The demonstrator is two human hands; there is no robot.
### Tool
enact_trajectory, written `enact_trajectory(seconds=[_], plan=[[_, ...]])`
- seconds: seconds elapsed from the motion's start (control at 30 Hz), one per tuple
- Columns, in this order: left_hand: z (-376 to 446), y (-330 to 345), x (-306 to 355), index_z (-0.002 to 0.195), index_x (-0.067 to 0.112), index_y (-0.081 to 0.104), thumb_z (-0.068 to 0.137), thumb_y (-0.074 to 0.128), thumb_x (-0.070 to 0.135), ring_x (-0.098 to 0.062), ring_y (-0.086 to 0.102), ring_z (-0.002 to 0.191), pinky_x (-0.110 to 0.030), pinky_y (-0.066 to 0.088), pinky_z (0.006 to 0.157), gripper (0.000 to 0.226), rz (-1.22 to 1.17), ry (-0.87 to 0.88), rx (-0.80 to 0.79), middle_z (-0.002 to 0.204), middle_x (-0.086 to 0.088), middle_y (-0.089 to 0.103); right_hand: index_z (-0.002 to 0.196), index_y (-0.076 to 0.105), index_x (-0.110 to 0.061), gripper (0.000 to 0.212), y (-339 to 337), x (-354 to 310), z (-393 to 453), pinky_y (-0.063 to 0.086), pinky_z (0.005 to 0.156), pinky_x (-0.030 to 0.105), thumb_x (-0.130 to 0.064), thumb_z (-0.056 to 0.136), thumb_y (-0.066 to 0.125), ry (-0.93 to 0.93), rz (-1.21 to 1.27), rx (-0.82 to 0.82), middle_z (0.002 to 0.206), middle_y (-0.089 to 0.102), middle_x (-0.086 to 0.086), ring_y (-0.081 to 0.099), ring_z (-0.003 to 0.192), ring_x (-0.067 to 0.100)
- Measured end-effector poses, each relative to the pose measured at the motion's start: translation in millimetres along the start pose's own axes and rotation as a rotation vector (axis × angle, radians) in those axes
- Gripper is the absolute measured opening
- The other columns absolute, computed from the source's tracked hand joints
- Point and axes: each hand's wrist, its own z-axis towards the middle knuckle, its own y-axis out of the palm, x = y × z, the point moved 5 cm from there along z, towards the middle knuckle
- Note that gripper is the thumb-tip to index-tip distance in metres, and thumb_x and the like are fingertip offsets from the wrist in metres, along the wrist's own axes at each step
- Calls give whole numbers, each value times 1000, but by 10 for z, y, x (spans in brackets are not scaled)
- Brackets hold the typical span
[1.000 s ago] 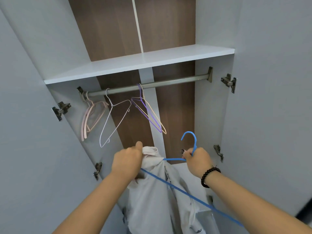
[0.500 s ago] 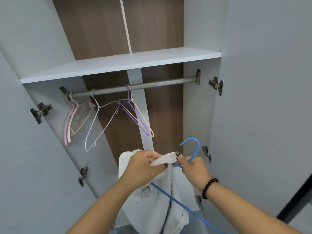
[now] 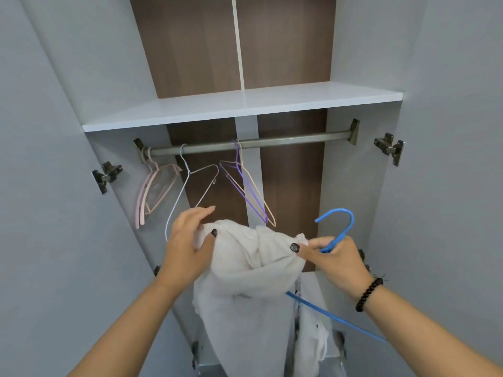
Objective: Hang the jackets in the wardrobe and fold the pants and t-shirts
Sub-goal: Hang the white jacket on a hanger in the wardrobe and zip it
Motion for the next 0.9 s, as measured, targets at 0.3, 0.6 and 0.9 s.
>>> enact_trajectory(seconds=[0.3,0.6,0.9], plan=[[85,410,-93,68,9,54,95,61,22,-4,41,55,-16,34,51,30,-285,-401,-781,63,3,46,70,75,0,12,-20,-136,-35,24,40,9,-7,80,74,10,-99,-85,35,42,-11,27,35,5],[105,130,-220,84,20,67,91,28,55,-26,63,75,-35,51,64,53,378,31,-10,80,3,68,70,68,10,31,-467,278,-124,23,43,16,-17,84,71,184,-82,168,48,38,-1,28,48,9],[-314,103,513,73,24,61,94,48,43,-4,47,58,-20,38,54,32,-2,271,-33,65,17,53,43,27,-18,59,-323,210,-200,18,51,26,-21,84,69,154,-261,196,48,19,-1,15,49,16]])
